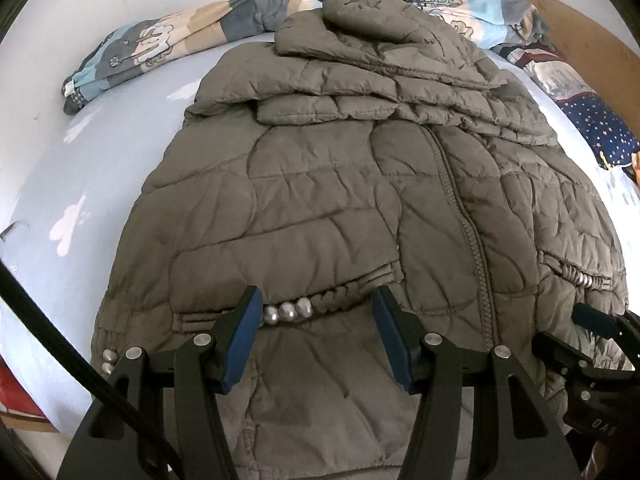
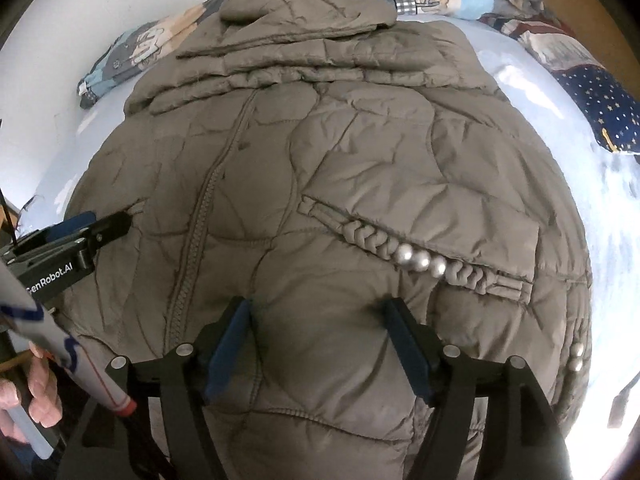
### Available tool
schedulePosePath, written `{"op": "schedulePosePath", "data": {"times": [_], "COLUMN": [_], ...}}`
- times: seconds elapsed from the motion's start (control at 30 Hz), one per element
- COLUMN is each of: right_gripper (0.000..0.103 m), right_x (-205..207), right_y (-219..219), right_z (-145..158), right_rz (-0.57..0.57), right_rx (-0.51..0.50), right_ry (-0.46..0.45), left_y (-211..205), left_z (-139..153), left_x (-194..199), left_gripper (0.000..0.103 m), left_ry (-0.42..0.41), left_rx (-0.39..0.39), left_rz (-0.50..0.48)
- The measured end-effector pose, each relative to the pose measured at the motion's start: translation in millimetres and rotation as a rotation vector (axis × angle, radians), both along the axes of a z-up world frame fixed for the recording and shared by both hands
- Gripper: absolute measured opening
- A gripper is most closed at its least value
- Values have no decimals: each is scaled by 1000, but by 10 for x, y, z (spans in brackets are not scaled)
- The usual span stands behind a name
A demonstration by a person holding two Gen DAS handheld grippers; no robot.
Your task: Fold large clothes
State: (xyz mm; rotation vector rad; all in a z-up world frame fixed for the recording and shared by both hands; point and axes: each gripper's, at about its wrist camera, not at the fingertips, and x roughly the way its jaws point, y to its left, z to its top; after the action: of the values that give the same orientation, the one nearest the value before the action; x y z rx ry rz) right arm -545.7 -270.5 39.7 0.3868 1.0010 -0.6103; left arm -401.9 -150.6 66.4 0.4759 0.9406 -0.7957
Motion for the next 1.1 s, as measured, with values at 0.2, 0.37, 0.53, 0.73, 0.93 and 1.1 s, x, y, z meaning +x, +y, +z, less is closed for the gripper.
{"op": "schedulePosePath", "data": {"times": [0.2, 0.37, 0.53, 0.73, 0.93, 1.1], "right_gripper": [78, 78, 77, 76, 76, 76], "right_x": [8, -21, -185, -435, -521, -496], "right_y": [-19, 9, 1, -61, -5, 67], "right_z": [-27, -24, 38, 87, 42, -26], "right_rz": [-8, 9, 8, -19, -21, -10], "right_rx": [10, -2, 3, 20, 1, -18], "right_ry": [-4, -17, -52, -91, -64, -17], "left_y": [-40, -47, 45, 148, 256, 346], "left_z": [-33, -43, -41, -33, -3, 27], "left_x": [-34, -106, -95, -97, -122, -157], "left_gripper": [58, 58, 59, 59, 59, 59], "left_ry": [-12, -30, -10, -4, -12, -32], "left_rx": [22, 38, 33, 34, 41, 17], "left_rz": [-7, -34, -40, -33, -35, -30]}}
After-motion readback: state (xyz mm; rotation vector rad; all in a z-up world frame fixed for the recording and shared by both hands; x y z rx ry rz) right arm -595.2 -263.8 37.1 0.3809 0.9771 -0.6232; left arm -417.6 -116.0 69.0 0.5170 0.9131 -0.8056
